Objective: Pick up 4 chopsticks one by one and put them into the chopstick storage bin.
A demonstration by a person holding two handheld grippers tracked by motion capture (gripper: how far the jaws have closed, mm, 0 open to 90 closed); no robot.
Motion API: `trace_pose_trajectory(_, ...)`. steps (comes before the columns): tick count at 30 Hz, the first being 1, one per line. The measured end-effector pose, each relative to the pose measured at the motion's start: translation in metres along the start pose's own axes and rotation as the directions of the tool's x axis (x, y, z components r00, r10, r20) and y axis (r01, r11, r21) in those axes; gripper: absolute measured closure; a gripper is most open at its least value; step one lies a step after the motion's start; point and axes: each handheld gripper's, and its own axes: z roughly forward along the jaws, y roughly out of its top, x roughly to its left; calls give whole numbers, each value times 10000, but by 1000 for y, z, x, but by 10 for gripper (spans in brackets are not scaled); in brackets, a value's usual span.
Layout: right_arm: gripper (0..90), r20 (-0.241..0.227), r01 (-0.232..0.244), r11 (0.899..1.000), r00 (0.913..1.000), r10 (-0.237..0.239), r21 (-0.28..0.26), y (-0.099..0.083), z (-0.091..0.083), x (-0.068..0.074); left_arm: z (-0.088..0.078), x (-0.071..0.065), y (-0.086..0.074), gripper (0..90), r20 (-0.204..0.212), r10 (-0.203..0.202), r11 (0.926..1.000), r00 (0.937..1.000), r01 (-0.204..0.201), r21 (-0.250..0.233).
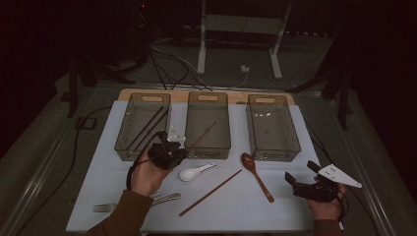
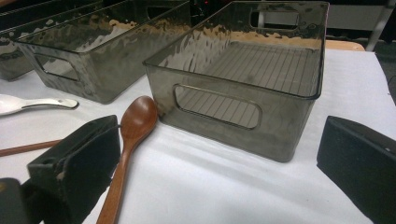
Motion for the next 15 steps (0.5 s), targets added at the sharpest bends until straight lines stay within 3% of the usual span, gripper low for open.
trace_pose_trajectory(15, 0, -12, -8, 10000, 10000, 8, 5, 0, 0, 0, -6, 24, 4, 859, -367, -531, 9984, 9979, 524, -199)
